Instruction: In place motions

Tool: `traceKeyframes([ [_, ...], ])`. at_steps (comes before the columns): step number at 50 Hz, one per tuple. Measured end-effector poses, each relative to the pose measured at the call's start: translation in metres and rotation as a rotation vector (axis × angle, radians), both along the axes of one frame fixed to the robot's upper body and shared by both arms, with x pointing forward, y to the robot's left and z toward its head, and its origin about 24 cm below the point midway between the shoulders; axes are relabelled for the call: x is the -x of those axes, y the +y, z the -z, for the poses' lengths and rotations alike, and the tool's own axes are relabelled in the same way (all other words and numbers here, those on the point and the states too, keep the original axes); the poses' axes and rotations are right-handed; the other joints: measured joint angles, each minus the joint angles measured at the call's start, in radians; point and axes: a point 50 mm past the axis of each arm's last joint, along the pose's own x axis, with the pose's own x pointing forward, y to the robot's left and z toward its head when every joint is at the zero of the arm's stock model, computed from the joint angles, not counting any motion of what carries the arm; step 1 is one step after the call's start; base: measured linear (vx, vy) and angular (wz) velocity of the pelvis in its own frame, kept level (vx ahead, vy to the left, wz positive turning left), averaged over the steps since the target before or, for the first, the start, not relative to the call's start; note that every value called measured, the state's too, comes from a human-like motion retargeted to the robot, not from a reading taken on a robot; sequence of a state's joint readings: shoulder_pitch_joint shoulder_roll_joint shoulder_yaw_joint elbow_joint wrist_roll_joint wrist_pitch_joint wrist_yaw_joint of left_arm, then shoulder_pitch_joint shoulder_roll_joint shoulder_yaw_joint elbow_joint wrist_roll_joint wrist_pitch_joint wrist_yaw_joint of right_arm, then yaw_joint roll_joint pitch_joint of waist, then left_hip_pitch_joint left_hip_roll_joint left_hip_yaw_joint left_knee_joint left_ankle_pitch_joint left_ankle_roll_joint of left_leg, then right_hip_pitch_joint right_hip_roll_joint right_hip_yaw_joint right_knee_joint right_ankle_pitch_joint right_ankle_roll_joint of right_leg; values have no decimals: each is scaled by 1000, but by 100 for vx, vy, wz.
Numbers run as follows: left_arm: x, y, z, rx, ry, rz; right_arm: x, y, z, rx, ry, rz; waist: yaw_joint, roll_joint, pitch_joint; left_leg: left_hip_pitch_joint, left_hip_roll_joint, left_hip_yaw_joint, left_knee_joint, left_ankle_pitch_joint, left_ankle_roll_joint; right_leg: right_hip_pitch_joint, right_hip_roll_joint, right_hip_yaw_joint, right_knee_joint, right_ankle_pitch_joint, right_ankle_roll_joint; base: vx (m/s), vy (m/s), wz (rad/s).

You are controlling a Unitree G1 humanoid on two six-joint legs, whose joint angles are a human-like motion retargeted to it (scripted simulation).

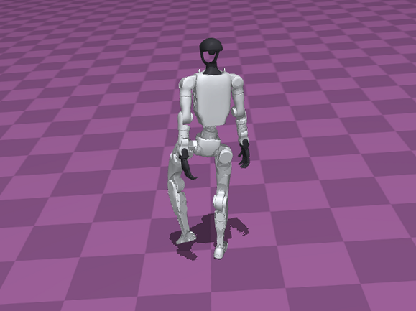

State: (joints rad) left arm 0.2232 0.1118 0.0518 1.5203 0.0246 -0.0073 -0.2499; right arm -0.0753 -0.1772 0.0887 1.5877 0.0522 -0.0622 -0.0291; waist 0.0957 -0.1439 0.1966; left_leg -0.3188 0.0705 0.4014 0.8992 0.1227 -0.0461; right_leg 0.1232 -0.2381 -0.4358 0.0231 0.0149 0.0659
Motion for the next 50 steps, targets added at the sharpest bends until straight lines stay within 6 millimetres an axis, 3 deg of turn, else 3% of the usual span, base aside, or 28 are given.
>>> traceKeyframes([
  [5,39,-11,-9,74,129,-3,-69,32,-7,-97,-202,-197,81,17,30,-170,12,1,299,-80,-49,-2,1,19,8,0,-16,-8,-3,-22],
  [10,70,-14,-20,56,239,-61,-128,61,-26,-90,-415,-381,98,27,10,-233,6,-4,373,-98,-74,-9,4,22,12,-6,-21,0,0,0],
  [13,75,-8,-22,31,259,-96,-151,69,-38,-40,-506,-511,94,29,-5,-206,-1,-9,332,-98,-81,-2,9,11,7,-10,-19,2,-1,18],
  [16,74,1,-22,0,245,-111,-160,74,-43,-2,-548,-586,78,27,-33,-151,-19,-25,242,-95,-93,3,16,-7,-2,-14,-12,7,-1,40],
  [20,64,13,-19,-53,201,-116,-148,79,-38,-16,-537,-556,41,24,-82,-40,-66,-71,46,-91,-119,9,27,-38,-13,-20,0,12,0,48],
  [25,44,28,-15,-78,115,-88,-115,73,-22,-57,-438,-480,18,30,-123,168,-121,-116,-357,-85,-105,19,57,-57,-14,-25,13,14,5,22],
  [28,35,39,-14,-92,85,-43,-94,66,-13,-47,-355,-463,17,46,-144,289,-143,-140,-579,-226,-121,21,89,-49,-12,-24,17,18,10,-7],
  [30,31,44,-14,-103,78,-12,-81,63,-9,-48,-304,-458,13,54,-161,332,-151,-133,-682,-311,-85,20,103,-41,-11,-22,21,18,12,-2],
  [34,21,51,-13,-117,64,22,-65,59,-4,-61,-245,-445,-28,54,-189,358,-173,-136,-800,-352,-14,5,101,-56,-3,-11,33,10,15,25],
  [43,-30,72,-10,-158,15,164,-41,39,-1,-51,-198,-359,-29,27,-162,365,-210,-148,-824,-402,19,-31,50,-65,122,4,77,7,18,2],
  [45,-45,73,-9,-164,-13,186,-32,30,0,-21,-169,-350,-32,26,-145,369,-206,-139,-817,-416,16,-50,41,-67,191,48,85,-2,19,-26],
  [48,-77,63,-5,-128,-85,195,-16,14,0,4,-113,-329,-52,42,-116,372,-177,-117,-806,-433,18,-110,20,-88,359,222,94,-5,18,-29],
  [50,-103,52,-3,-96,-153,192,-2,4,0,21,-65,-301,-77,57,-90,374,-154,-113,-793,-445,21,-175,0,-79,502,331,61,-7,16,-7],
])
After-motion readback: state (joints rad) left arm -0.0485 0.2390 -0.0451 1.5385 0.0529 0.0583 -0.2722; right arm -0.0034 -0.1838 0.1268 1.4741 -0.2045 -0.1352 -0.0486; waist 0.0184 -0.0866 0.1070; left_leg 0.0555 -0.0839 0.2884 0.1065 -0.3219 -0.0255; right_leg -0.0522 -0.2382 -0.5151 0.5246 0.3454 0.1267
